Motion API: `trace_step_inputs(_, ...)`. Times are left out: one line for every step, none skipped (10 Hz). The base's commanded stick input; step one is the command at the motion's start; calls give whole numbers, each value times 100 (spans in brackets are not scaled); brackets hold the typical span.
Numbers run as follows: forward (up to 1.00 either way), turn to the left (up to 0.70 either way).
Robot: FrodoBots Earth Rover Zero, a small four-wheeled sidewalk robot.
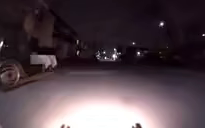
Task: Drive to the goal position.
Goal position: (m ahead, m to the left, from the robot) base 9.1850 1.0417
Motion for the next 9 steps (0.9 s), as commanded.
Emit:
trace_step_inputs(100, 0)
trace_step_inputs(100, 0)
trace_step_inputs(100, 0)
trace_step_inputs(100, 0)
trace_step_inputs(100, 0)
trace_step_inputs(100, 0)
trace_step_inputs(100, 0)
trace_step_inputs(100, 0)
trace_step_inputs(100, 0)
